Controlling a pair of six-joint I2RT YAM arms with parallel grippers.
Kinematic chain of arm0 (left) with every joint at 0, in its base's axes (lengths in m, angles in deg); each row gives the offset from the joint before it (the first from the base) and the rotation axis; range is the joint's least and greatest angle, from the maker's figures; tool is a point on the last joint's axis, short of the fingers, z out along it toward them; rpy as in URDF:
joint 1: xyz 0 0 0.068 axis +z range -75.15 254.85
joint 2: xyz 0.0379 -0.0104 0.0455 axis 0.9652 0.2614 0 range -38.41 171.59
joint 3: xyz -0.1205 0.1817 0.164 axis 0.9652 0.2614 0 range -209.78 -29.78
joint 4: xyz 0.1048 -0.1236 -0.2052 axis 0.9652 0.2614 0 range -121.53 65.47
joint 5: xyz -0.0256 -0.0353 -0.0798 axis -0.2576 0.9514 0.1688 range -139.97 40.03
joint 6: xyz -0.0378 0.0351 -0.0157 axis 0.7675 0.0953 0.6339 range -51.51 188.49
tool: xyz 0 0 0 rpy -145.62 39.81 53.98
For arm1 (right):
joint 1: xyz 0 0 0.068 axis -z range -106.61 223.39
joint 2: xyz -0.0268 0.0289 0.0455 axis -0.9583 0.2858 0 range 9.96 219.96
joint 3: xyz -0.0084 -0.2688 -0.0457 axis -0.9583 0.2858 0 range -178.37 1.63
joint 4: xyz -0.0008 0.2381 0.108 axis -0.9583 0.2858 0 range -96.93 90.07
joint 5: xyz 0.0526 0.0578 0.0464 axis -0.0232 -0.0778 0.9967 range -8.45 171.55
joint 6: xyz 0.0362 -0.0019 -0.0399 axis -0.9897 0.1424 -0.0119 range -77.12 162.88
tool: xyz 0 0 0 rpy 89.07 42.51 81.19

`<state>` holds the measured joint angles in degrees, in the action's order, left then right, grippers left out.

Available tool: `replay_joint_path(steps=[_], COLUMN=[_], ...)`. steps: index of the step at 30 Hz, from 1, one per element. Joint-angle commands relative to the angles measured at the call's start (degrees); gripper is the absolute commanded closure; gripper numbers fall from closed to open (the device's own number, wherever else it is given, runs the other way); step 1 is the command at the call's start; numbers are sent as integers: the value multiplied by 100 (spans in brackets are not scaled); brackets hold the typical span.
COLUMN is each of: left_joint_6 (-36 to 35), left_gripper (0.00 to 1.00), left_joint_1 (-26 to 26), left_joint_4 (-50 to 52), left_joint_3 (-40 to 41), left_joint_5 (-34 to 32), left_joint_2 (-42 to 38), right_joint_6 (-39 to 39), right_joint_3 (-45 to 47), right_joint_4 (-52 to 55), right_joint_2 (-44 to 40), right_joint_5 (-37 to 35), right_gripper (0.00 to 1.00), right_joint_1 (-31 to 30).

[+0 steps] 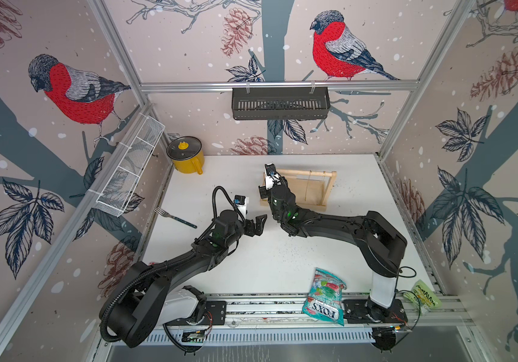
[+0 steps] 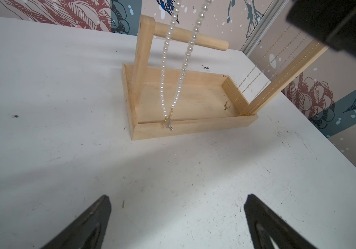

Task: Take the necklace off the jewelry display stand
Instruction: Take off the necklace from the stand.

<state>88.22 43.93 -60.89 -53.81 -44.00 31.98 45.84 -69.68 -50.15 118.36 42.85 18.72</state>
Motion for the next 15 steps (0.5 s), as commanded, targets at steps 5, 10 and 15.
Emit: replay_joint_path(steps=[5,10,15], left_joint_6=[813,992,1332], left_gripper=[3,3,2], left_joint_1=[51,86,87], left_joint_4=[13,-321,-1182], left_joint_3=[126,457,1336], left_joint_5=[-516,-187,300], left_joint_2=[21,-28,-418], right_joint_6=[-72,-225,-386], right_joint_3=[4,163,195], right_joint_4=[30,115,635], right_joint_2=[-200,-530,-916], right_joint_5=[256,557,982], right_gripper=[99,99,99], right_joint_1=[-24,-68,-198])
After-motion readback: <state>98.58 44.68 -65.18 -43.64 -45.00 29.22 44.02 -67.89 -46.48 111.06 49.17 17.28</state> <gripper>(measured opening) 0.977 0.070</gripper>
